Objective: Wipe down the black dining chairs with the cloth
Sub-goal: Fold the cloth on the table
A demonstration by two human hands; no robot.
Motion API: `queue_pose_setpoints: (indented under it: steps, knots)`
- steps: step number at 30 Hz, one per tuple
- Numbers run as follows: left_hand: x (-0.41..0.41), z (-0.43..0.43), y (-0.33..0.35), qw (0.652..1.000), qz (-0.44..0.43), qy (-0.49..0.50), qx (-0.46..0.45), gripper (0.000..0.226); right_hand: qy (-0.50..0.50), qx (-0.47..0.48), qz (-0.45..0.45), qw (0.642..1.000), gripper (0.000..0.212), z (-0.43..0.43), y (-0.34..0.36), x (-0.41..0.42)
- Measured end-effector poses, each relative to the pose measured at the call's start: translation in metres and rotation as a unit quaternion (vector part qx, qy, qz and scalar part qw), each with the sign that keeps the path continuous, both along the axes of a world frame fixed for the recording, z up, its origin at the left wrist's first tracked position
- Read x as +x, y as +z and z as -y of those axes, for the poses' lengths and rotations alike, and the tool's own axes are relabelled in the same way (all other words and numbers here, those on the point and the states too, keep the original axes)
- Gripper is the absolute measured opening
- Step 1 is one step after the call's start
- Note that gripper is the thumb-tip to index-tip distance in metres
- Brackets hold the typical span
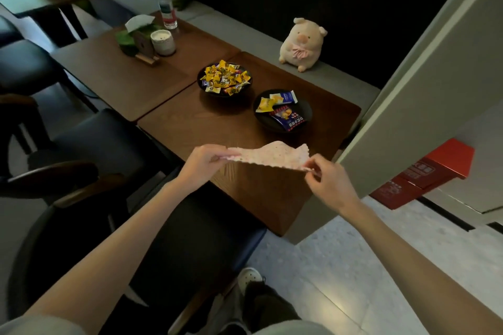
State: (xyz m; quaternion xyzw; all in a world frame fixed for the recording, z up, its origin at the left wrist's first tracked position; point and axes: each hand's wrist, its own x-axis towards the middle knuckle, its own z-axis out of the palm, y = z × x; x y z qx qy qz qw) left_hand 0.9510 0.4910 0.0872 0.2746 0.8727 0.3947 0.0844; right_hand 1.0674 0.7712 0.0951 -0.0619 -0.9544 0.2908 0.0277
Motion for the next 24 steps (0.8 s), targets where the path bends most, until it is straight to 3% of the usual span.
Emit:
queue_pose_setpoints:
  steps: [5,10,13,16,18,20,24]
  knots:
    - [0.031,0.007,-0.065,0.980,0.111,-0.074,-0.149,0.024,0.035,0.044,0.183,0.981,0.006,0.003,-0.060,0.018]
    - [0.045,0.001,-0.103,0.958,0.170,-0.111,-0.202,0.031,0.064,0.010,0.286,0.956,0.015,-0.005,-0.090,0.019]
    - [0.037,-0.007,-0.106,0.947,0.234,-0.068,-0.208,0.055,0.039,-0.025,0.295,0.954,0.022,-0.013,-0.095,0.008]
    - [0.028,-0.021,-0.107,0.943,0.286,0.061,-0.161,0.038,-0.060,-0.062,0.280,0.956,0.031,-0.017,-0.099,-0.012]
    - [0.024,-0.030,-0.109,0.940,0.274,0.147,-0.143,0.031,-0.122,-0.082,0.273,0.951,0.041,-0.017,-0.104,-0.025]
    - [0.020,-0.038,-0.113,0.938,0.249,0.190,-0.147,0.042,-0.164,-0.085,0.275,0.943,0.046,-0.014,-0.109,-0.035]
    - [0.016,-0.049,-0.123,0.933,0.213,0.246,-0.156,0.036,-0.233,-0.085,0.275,0.929,0.036,-0.007,-0.119,-0.044]
